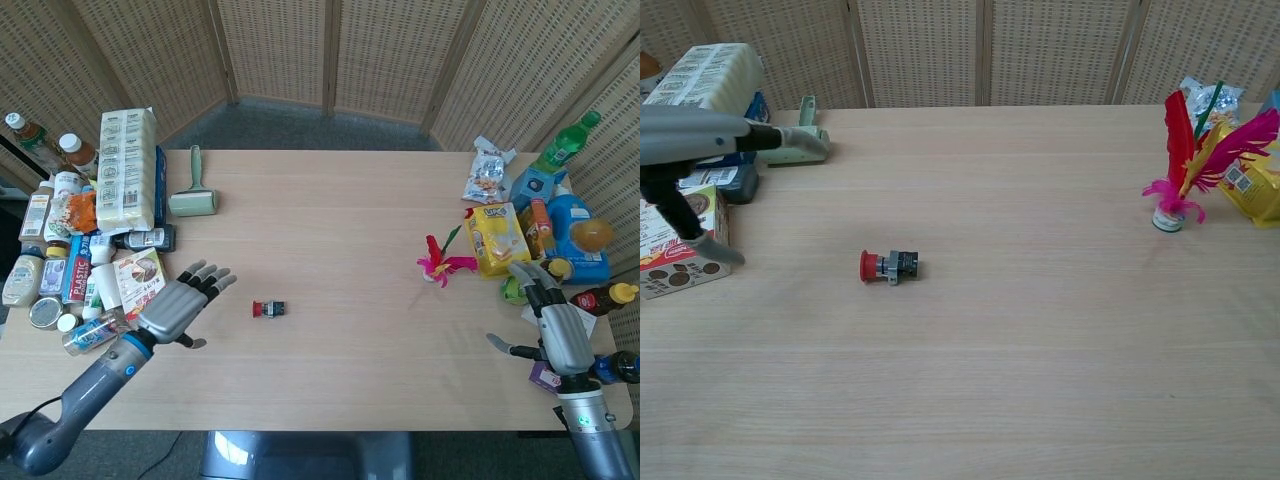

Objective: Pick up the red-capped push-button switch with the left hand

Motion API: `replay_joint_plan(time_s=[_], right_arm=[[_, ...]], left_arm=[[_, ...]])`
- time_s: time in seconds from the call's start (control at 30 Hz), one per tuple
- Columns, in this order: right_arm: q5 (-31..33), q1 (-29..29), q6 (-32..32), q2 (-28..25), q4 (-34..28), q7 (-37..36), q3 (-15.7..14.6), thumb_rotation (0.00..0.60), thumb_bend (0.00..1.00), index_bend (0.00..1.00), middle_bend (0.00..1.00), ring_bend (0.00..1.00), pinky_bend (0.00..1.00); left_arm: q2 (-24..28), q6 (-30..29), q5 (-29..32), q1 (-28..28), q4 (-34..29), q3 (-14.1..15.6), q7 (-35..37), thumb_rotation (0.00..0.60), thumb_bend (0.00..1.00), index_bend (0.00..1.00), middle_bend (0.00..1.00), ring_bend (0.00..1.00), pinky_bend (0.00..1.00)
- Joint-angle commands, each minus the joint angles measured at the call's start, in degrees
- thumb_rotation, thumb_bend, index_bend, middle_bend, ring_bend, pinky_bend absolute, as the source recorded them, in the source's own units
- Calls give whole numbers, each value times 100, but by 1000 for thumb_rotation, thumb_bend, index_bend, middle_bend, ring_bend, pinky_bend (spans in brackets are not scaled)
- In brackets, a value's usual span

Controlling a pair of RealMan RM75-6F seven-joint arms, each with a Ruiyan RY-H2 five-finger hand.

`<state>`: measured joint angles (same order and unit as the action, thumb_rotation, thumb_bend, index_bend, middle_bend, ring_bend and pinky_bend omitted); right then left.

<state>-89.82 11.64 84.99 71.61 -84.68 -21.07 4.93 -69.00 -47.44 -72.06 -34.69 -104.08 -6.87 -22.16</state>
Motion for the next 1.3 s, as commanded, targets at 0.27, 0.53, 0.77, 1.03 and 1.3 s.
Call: replay_joint_plan(time_s=[0.27, 0.53, 0.77, 1.03, 1.3], right_arm=[[20, -12, -4, -71, -7, -216, 12, 600, 0, 0, 0, 0, 0], [9, -13, -4, -116, 0, -421, 15, 600, 0, 0, 0, 0, 0], [33, -10, -2, -117, 29, -517, 40, 600, 0, 0, 0, 0, 0], [49, -2, -30, -111, 42, -551, 45, 600, 0, 0, 0, 0, 0], [84, 0, -55, -130, 57, -655, 59, 600, 0, 0, 0, 0, 0]], left_arm=[[-1415, 197, 1996, -1217, 765, 37, -1912, 600, 0, 49, 0, 0, 0], [-2125, -313, 3189, -1786, 1128, 107, -2755, 600, 0, 65, 0, 0, 0], [-2558, -544, 3904, -2105, 1552, 108, -3006, 600, 0, 104, 0, 0, 0], [-2813, -681, 4253, -2308, 1851, 112, -3114, 600, 0, 174, 0, 0, 0], [-3095, -810, 4418, -2448, 2085, 153, -3214, 600, 0, 265, 0, 0, 0]])
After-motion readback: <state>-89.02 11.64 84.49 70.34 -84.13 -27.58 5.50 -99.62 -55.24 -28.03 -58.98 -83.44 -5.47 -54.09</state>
